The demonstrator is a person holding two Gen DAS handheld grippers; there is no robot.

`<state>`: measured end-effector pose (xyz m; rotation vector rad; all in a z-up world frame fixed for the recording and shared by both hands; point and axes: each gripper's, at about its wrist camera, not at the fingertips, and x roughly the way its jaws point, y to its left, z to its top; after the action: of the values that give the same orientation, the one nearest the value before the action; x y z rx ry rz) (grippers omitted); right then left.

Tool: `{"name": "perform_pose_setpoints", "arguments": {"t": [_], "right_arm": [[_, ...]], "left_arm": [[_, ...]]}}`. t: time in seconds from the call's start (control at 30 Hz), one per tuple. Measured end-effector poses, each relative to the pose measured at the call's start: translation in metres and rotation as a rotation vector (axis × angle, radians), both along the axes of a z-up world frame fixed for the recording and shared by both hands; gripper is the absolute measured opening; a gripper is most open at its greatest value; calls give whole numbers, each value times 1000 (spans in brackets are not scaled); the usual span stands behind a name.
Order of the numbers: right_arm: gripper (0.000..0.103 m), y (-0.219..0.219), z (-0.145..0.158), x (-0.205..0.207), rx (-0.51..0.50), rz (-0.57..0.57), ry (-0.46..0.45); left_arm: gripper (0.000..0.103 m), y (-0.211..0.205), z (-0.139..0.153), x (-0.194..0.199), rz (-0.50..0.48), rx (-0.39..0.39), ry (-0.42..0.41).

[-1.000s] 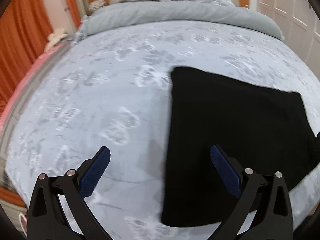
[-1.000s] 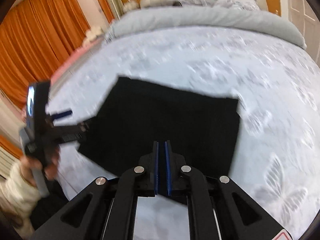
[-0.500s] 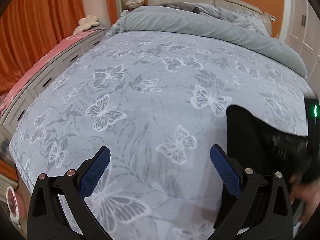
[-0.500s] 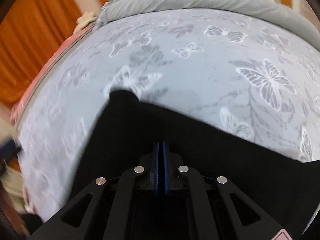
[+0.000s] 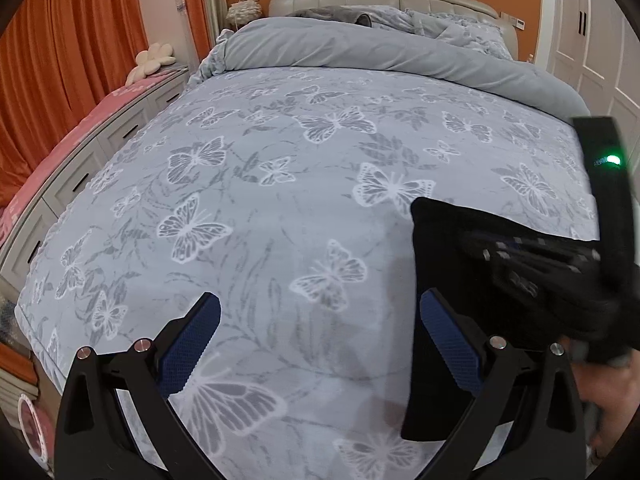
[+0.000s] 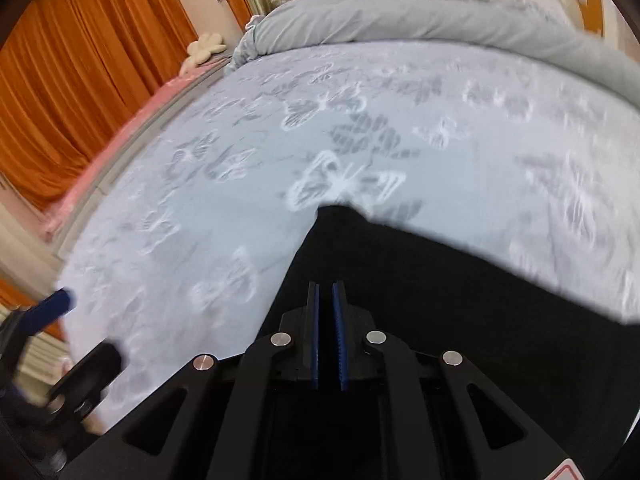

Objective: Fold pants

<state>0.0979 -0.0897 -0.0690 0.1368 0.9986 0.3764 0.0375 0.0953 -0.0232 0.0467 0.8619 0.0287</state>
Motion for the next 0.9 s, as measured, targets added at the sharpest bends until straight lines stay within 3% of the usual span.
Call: {"name": "perform_pose_setpoints", "arguments": {"t": [0.13,0.23,0.27,0.37,0.43,0.57,0.67,0.8,0.9], "right_arm": [[13,21,-19,-26,-112,64,-10],[12,20,-3,-35,-172,97,-43],[13,12,5,-41,-153,99,-46],[46,-31,32,-64,-110,40,-86],[47,-74,48,-81,-98,-52,-121],[59,-155,47,-104,-48,-218,-73],[60,-201,33,-121,-59,-311,-3],[71,-228,12,-134,33,-309,84],[72,-228,-12,-136,49,-277,168]], "left_arm": [[98,-9,-2,-2,-20,21,-3],[98,-16,-6,-4,-37,30,5],[98,-13,-5,-6,-31,-10,-1],[98,-16,-7,-8,-47,0,11],[98,-20,-10,-10,-47,27,9],[98,-32,-25,-10,-85,24,58],[98,-45,-41,-11,-139,-9,137],[98,-61,-66,-11,-197,-69,256],[98,-66,-81,-7,-192,-100,301]]}}
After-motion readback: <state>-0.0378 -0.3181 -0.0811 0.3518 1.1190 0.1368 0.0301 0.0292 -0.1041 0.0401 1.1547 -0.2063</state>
